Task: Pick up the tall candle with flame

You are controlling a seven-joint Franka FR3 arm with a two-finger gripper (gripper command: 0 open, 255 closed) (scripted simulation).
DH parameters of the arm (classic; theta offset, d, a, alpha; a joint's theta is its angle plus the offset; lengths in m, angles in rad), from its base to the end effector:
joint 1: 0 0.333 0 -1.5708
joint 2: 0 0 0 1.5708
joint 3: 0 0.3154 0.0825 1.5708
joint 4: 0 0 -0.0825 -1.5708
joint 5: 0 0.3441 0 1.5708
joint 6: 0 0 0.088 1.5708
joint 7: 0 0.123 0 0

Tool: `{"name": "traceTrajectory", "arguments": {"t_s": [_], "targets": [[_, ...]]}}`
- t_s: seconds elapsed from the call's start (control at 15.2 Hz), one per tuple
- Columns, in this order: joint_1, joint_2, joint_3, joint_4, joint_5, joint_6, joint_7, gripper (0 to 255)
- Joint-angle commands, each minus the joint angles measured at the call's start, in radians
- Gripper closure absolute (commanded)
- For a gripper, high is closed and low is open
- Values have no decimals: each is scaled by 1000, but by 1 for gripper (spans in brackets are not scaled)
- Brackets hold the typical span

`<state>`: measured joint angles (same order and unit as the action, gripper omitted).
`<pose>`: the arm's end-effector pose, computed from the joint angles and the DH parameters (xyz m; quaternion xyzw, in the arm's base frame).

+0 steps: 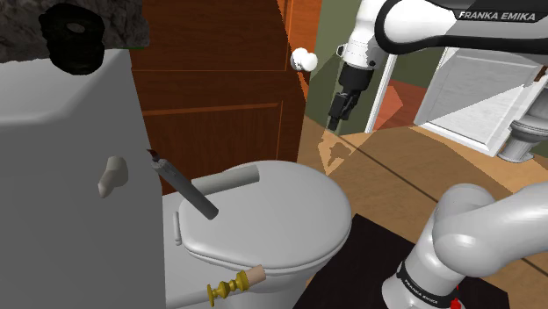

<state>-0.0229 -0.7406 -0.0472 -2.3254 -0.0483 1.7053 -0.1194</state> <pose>0.2943 -0.0305 0.5873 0.9977 0.0316 0.0590 0.0135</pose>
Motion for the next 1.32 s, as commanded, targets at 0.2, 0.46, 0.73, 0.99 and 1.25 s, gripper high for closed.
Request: {"name": "traceTrajectory", "arguments": {"t_s": [0.2,0.46,0.73,0.99,1.25], "targets": [[32,8,19,-68,29,129,1,0],[77,40,48,-140,66,306,-1,0],[124,96,78,-192,101,488,-6,0],[171,175,110,-221,132,671,-14,0],[215,274,143,-227,158,851,-23,0]]}}
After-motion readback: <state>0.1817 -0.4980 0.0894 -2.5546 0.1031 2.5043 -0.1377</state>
